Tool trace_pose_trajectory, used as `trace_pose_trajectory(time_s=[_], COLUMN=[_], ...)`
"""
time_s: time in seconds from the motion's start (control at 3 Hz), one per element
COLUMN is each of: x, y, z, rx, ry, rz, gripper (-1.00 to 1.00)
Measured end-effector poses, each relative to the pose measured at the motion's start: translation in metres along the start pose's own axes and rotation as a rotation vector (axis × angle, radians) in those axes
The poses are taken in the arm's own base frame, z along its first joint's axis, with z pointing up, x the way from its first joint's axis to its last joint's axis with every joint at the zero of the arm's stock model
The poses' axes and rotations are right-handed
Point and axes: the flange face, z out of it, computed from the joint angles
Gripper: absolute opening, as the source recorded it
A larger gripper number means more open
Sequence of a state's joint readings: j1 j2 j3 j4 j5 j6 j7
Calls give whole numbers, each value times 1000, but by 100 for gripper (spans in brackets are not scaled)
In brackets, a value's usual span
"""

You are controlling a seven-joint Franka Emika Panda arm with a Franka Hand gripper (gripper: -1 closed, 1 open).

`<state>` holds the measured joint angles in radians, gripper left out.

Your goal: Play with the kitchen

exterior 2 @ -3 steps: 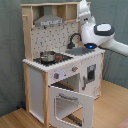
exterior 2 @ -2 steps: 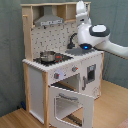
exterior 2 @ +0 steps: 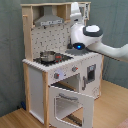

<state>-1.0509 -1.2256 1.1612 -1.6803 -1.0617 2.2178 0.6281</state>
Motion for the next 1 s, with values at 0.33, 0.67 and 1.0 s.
trace_pose_trajectory(time_s=[0.33,0.67,1.0], x=[17,32,45], y=[-14,-29,-41], z=[1,3,8], rx=[35,71,101], ry=[-11,-24,-39], rz=[45,90,136], gripper=[100,100,100])
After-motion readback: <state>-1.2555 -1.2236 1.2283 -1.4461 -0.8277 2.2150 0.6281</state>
